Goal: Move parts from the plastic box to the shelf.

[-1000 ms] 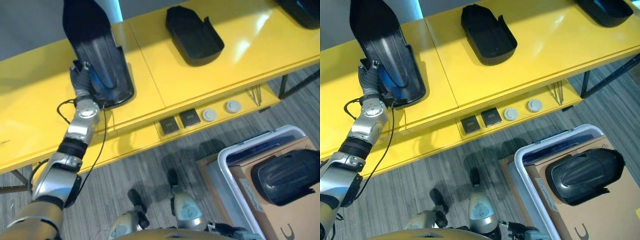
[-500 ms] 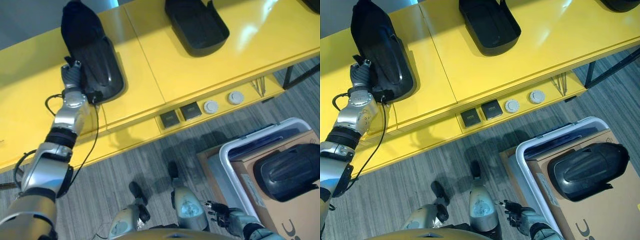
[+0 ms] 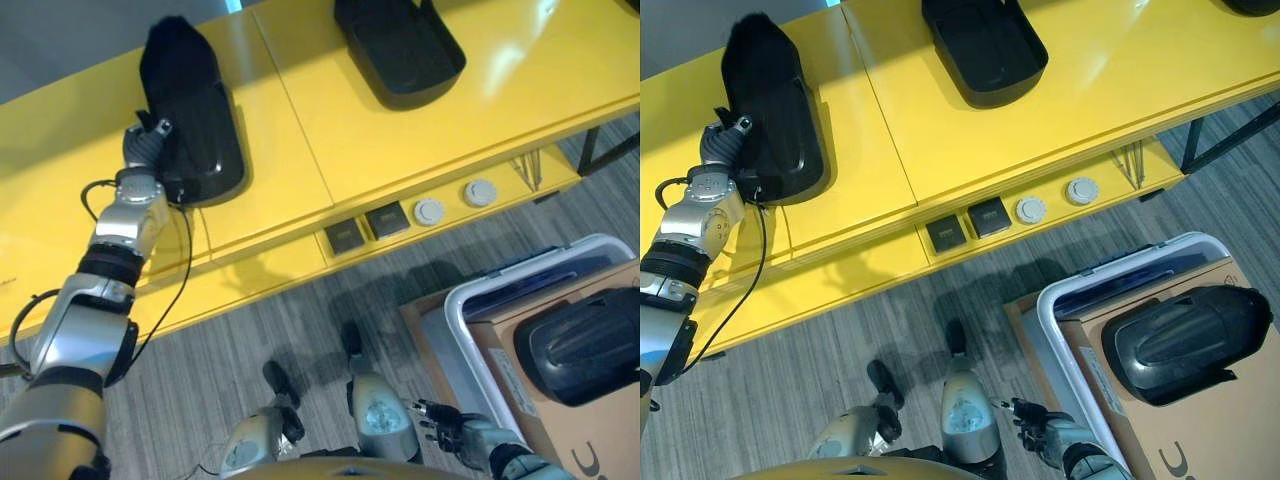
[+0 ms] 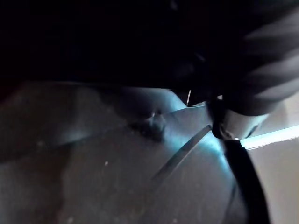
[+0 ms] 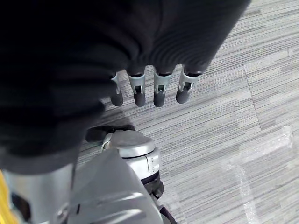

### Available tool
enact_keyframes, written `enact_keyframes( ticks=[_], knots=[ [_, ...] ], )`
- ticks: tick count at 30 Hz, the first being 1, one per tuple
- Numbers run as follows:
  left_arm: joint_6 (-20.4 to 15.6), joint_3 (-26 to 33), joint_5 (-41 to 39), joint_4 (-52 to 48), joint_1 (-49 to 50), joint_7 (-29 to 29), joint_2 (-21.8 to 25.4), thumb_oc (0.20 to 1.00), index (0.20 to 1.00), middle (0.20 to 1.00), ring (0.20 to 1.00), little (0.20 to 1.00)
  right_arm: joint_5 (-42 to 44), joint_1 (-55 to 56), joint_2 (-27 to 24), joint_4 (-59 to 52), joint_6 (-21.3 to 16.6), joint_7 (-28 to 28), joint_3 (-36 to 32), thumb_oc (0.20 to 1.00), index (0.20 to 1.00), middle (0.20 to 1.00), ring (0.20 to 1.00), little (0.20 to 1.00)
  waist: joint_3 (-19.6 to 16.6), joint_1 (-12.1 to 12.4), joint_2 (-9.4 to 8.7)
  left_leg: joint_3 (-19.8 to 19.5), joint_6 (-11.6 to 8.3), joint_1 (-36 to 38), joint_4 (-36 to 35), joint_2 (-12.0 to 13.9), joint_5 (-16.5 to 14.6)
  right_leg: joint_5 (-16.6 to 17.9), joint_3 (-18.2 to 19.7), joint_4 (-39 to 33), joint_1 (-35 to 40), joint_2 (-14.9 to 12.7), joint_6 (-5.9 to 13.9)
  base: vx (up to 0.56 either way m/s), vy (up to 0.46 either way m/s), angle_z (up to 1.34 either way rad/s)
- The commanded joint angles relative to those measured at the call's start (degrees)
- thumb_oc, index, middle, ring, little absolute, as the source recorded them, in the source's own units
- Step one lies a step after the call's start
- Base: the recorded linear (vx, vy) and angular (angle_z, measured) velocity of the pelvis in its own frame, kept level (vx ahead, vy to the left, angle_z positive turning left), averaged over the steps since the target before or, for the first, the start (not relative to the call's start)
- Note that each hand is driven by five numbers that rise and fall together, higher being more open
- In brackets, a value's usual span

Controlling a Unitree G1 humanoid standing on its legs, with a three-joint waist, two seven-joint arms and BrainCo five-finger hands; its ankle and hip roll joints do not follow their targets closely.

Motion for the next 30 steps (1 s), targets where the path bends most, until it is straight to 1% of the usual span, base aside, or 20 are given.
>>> enact_keyframes(
  ticks=[1, 6, 11, 15, 17, 18, 20, 21, 22, 23, 24, 25, 27, 29, 30],
  knots=[
    [3.52, -1.49, -1.83, 8.48, -1.31, 0.59, 0.83, 1.0, 1.0, 1.0, 1.0, 1.0, 1.83, 0.17, -0.08, 1.22, 0.89, -0.29, 3.02, 1.0, 1.0, 1.0, 1.0, 1.0, -1.13, -0.3, -1.63, -4.88, -3.74, -2.8, -0.09, 3.04, -1.87, -8.14, 0.69, 0.09, 2.09, -1.69, 2.24, 0.0, 0.0, 0.0],
    [3.94, -1.34, -2.61, 9.9, -1.48, 2.13, 0.04, 1.0, 1.0, 1.0, 1.0, 1.0, 1.71, 0.06, 0.0, 1.36, 1.0, -0.15, 3.2, 1.0, 1.0, 1.0, 1.0, 1.0, -1.47, -0.45, -1.66, -4.63, -3.82, -2.38, -0.09, 3.22, -1.91, -8.29, 0.64, 0.09, 2.52, -1.65, 2.22, 0.0, 0.0, 0.0],
    [2.75, -1.1, -2.27, 10.05, -1.25, 3.77, -0.62, 1.0, 1.0, 1.0, 1.0, 1.0, 2.14, 0.13, 0.49, 1.39, 0.71, -0.68, 3.55, 1.0, 1.0, 1.0, 1.0, 1.0, -1.89, -0.38, -1.67, -4.52, -3.92, -1.87, -0.09, 3.41, -1.97, -8.55, 0.48, 0.09, 3.12, -1.55, 2.09, 0.0, 0.0, 0.0],
    [0.22, -0.63, -3.45, 8.48, -1.03, 3.79, -0.84, 1.0, 1.0, 1.0, 1.0, 1.0, 1.88, 0.58, 0.77, 1.81, 0.72, -0.81, 3.3, 1.0, 1.0, 1.0, 1.0, 1.0, -2.88, -0.16, -1.66, -4.38, -4.11, -1.22, -0.09, 3.6, -1.95, -8.84, 0.3, 0.09, 4.07, -1.39, 2.11, 0.0, 0.0, 0.0],
    [-2.04, -0.47, -4.64, 6.18, -0.69, 3.33, -1.25, 1.0, 1.0, 1.0, 1.0, 1.0, 1.07, 1.27, 1.02, 2.74, 0.33, -0.55, 2.64, 1.0, 1.0, 1.0, 1.0, 1.0, -3.81, 0.09, -1.55, -4.12, -4.18, -0.42, -0.09, 3.79, -1.98, -9.07, -0.08, 0.09, 5.12, -1.36, 2.13, 0.02, -0.013, 0.05],
    [-2.22, -0.38, -5.18, 5.22, -0.52, 3.3, -1.38, 1.0, 1.0, 1.0, 1.0, 1.0, 0.79, 1.6, 1.12, 2.9, 0.29, -0.52, 2.37, 1.0, 1.0, 1.0, 1.0, 1.0, -4.22, 0.19, -1.51, -4.01, -4.22, -0.13, -0.09, 3.87, -1.99, -9.14, -0.24, 0.09, 5.49, -1.39, 2.16, 0.02, -0.01, 0.09],
    [-4.14, -0.04, -6.72, 2.64, -0.03, 3.03, -1.83, 1.0, 1.0, 1.0, 1.0, 1.0, -0.18, 2.27, 1.33, 3.56, 0.25, -0.17, 1.53, 1.0, 1.0, 1.0, 1.0, 1.0, -5.62, 0.53, -1.38, -3.73, -4.31, 0.77, -0.09, 4.02, -2.15, -9.45, -0.77, 0.09, 6.6, -1.46, 2.3, 0.03, -0.006, 0.11],
    [-4.49, 0.17, -6.93, 2.19, 0.14, 2.93, -1.96, 1.0, 1.0, 1.0, 1.0, 1.0, -0.53, 2.46, 1.38, 3.71, 0.08, -0.08, 1.36, 1.0, 1.0, 1.0, 1.0, 1.0, -5.94, 0.6, -1.33, -3.68, -4.32, 1.02, -0.09, 4.04, -2.22, -9.55, -0.88, 0.09, 6.87, -1.47, 2.33, 0.05, -0.004, 0.09],
    [-6.37, 0.79, -8.02, 0.67, 0.7, 2.79, -2.37, 1.0, 1.0, 1.0, 1.0, 1.0, -1.38, 2.84, 1.6, 4.26, 0.08, 0.24, 0.77, 1.0, 1.0, 1.0, 1.0, 1.0, -7.03, 0.93, -1.32, -3.54, -4.37, 1.62, -0.09, 4.12, -2.34, -9.77, -1.3, 0.09, 7.73, -1.56, 2.43, 0.05, -0.005, 0.07],
    [-11.11, 1.68, -10.68, -0.7, 1.21, 1.94, -2.72, 1.0, 1.0, 1.0, 1.0, 1.0, -2.23, 3.27, 1.79, 4.6, -0.09, 0.42, 0.41, 1.0, 1.0, 1.0, 1.0, 1.0, -7.93, 1.19, -1.26, -3.39, -4.36, 2.26, -0.09, 4.22, -2.51, -9.96, -1.72, 0.09, 8.53, -1.65, 2.51, 0.05, -0.007, 0.06],
    [-11.76, 1.92, -11.16, -1.03, 1.35, 1.77, -2.82, 1.0, 1.0, 1.0, 1.0, 1.0, -2.45, 3.41, 1.84, 4.65, -0.15, 0.42, 0.35, 1.0, 1.0, 1.0, 1.0, 1.0, -8.13, 1.24, -1.24, -3.34, -4.36, 2.44, -0.09, 4.24, -2.56, -10.02, -1.83, 0.09, 8.75, -1.67, 2.52, 0.05, -0.001, 0.05],
    [-11.63, 3.37, -8.99, -3.87, 2.64, 4.55, -3.53, 1.0, 1.0, 1.0, 1.0, 1.0, -3.0, 3.63, 1.82, 4.64, 0.44, 0.4, 0.14, 1.0, 1.0, 1.0, 1.0, 1.0, -9.15, 1.68, -1.23, -3.21, -4.46, 2.96, -0.09, 4.38, -2.57, -10.21, -2.2, 0.09, 9.59, -1.81, 2.56, 0.04, 0.006, 0.04],
    [-11.86, 4.07, -7.29, -6.44, 5.08, 4.99, -3.62, 1.0, 1.0, 1.0, 1.0, 1.0, -3.45, 4.2, 2.2, 5.12, 0.65, 0.36, -0.36, 1.0, 1.0, 1.0, 1.0, 1.0, -10.66, 2.33, -1.25, -3.13, -4.28, 3.9, -0.09, 4.55, -2.83, -10.53, -3.01, 0.09, 10.87, -1.94, 2.49, 0.06, 0.005, 0.03],
    [-12.16, 5.62, -1.7, -8.88, 9.26, 6.32, -3.07, 1.0, 1.0, 1.0, 1.0, 1.0, -2.23, 4.35, 2.68, 5.67, 1.05, -0.03, -0.64, 1.0, 1.0, 1.0, 1.0, 1.0, -12.52, 3.63, -1.41, -3.24, -4.01, 5.54, -0.09, 4.69, -3.39, -11.12, -4.31, 0.09, 12.96, -2.17, 2.3, 0.07, 0.009, 0.08],
    [-12.22, 5.92, -0.59, -9.48, 10.16, 6.76, -2.88, 1.0, 1.0, 1.0, 1.0, 1.0, -2.12, 4.43, 2.82, 5.71, 0.99, -0.08, -0.71, 1.0, 1.0, 1.0, 1.0, 1.0, -12.82, 3.87, -1.49, -3.33, -3.91, 5.83, -0.09, 4.68, -3.56, -11.26, -4.47, 0.09, 13.31, -2.2, 2.26, 0.03, 0.01, 0.1]
  ],
)
